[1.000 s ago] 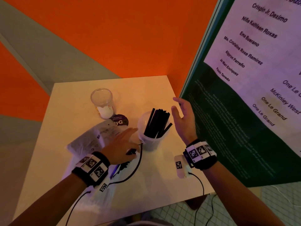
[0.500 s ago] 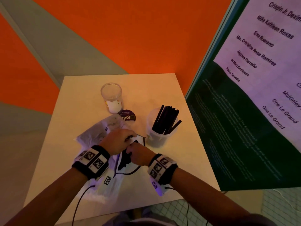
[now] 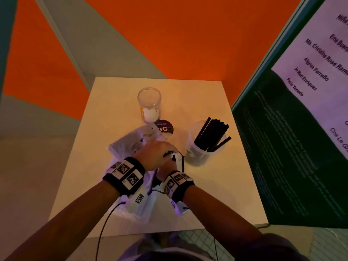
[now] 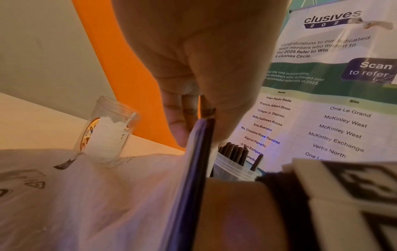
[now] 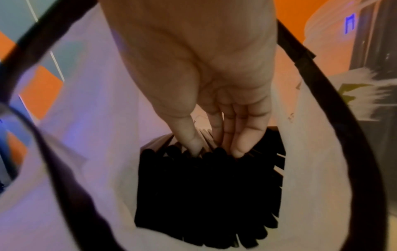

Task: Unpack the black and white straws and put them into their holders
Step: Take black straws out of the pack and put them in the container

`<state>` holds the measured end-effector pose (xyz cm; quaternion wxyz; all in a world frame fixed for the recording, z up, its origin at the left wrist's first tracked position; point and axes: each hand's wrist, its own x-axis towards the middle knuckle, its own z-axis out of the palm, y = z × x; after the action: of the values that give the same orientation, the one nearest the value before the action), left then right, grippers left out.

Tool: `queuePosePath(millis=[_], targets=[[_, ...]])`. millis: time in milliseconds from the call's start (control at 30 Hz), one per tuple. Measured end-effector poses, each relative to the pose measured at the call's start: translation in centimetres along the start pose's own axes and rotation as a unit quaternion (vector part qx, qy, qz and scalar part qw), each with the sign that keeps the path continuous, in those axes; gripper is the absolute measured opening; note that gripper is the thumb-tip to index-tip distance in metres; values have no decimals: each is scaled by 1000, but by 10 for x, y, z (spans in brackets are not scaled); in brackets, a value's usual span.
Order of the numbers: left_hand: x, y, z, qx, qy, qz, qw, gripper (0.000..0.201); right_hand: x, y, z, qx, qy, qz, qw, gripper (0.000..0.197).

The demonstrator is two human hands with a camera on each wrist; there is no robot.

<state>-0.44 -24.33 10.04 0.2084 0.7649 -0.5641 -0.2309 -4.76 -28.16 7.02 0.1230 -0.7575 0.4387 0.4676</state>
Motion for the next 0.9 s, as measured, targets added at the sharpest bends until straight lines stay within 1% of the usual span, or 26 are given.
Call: queuePosePath(millis=[33,67,100,167,200,233,267,300,367,433,467,500,567,633,667,733,767,800,833,867,900], targets=[[0,0,0,2,-2,2,1000,28,5,7,-7,-83,20,-5,996,23],[-1,0,0,3,-5,5,1000,28,-7,-1,-19,-105,47,39,993,20],[-2,0,-1,4,-6,7,1000,28,-10,-5,-26,-156,73,47,984,18],[-3,0,-1,4,-8,9,1000,28,-15,-12,-31,-117,91,88,985,17],[-3,0,-1,4,-8,9,1000,28,-18,-14,-26,-90,103,120,983,17],[-4,0,-2,4,-8,11,1000,28,-16,-11,-22,-75,131,118,981,17],[-4,0,-2,3,-7,13,1000,28,-16,-12,-16,-116,127,115,978,17],[-4,0,-3,4,-6,14,1000,28,-18,-13,-20,-127,149,106,975,19],[-4,-1,-4,6,-7,19,1000,27,-20,-17,-24,-172,165,87,967,21],[-5,-1,-4,9,-6,20,1000,27,-20,-17,-26,-141,173,95,970,23],[-5,-1,-3,8,-5,21,1000,27,-20,-17,-22,-112,162,105,975,23],[-6,-1,-3,7,-3,22,1000,27,-21,-17,-16,-71,136,109,982,23],[-6,-2,-3,1,-3,25,1000,27,-18,-17,-14,-32,124,110,986,22],[-5,-2,-4,-5,-15,29,999,28,-16,-18,-12,-19,97,78,992,22],[-5,-2,-4,-3,-23,33,999,28,-13,-12,-16,-44,95,63,993,20],[-2,0,-4,12,-37,42,998,28,-12,19,-18,-88,84,7,993,19],[-1,1,-3,20,-40,47,998,27,-11,28,-7,-105,125,-44,986,24],[0,3,-2,26,-38,51,998,26,-5,36,3,-57,193,-150,968,31],[1,4,-1,29,-35,53,998,26,-11,57,0,6,155,-240,958,35],[2,6,0,29,-34,53,998,25,-20,78,-4,13,109,-279,954,34],[4,7,2,28,-33,53,998,24,-27,98,-9,-14,94,-292,952,29]])
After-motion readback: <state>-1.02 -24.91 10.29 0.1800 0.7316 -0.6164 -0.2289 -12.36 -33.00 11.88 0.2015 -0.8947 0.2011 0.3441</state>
